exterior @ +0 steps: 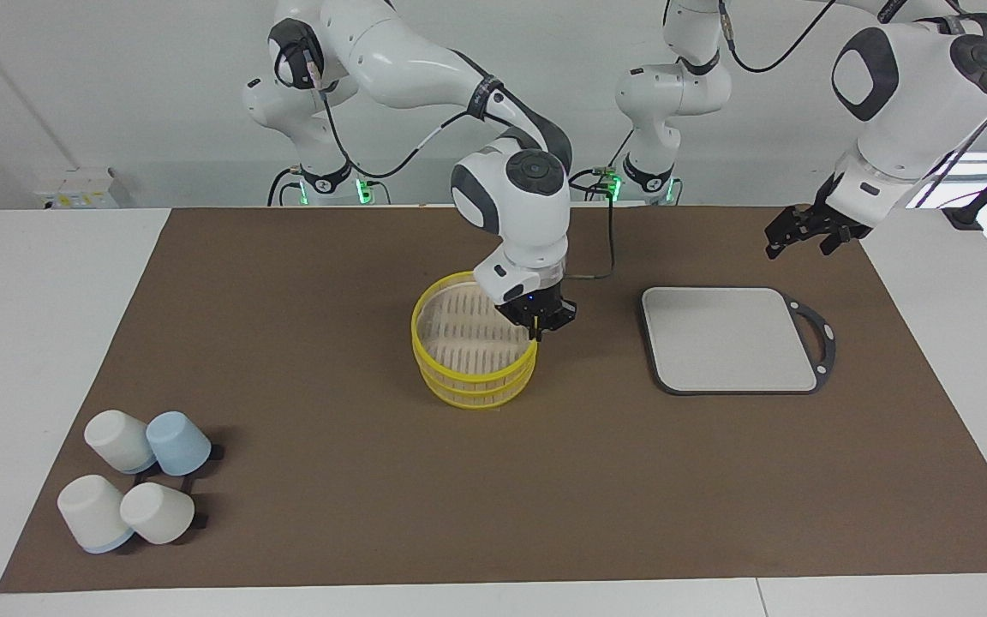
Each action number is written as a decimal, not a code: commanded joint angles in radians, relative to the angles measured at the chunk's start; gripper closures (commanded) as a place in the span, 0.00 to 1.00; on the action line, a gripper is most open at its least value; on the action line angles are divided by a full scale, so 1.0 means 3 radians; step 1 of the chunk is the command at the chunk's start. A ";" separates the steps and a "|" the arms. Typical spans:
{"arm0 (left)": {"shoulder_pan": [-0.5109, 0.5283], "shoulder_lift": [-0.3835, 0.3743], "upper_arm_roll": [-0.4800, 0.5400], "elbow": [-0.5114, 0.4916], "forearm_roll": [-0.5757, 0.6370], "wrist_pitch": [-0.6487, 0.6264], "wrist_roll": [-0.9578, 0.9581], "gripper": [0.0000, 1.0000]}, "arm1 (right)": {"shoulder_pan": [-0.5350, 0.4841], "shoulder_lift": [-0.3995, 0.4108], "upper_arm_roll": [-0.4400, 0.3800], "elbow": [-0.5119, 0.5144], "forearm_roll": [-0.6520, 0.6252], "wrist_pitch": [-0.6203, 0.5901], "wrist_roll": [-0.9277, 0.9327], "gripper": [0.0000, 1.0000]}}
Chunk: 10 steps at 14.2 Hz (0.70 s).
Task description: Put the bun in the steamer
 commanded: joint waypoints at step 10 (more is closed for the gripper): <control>0.0036 -0.0086 0.0007 -0.0087 0.0069 0.0088 0.0025 0.00 | 0.0081 -0.0060 0.0002 -0.0125 0.0008 0.0070 0.0177 1.00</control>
